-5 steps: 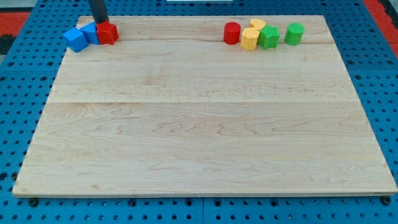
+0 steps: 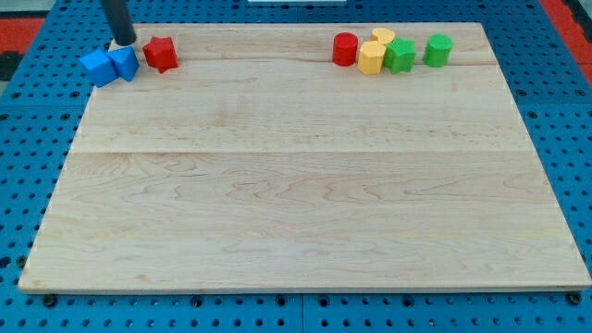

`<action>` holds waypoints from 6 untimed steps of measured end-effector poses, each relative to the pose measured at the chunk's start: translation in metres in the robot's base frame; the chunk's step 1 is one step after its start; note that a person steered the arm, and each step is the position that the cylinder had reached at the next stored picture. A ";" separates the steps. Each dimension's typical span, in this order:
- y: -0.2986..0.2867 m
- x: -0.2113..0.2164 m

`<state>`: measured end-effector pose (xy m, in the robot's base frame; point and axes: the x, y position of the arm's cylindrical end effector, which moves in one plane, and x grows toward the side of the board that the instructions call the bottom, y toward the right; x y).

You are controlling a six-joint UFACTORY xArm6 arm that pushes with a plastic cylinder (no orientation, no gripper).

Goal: Push the blue cube to the bottom left

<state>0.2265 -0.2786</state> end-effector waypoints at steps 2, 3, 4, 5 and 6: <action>0.006 0.111; 0.031 0.174; 0.055 0.243; 0.075 0.256; 0.094 0.277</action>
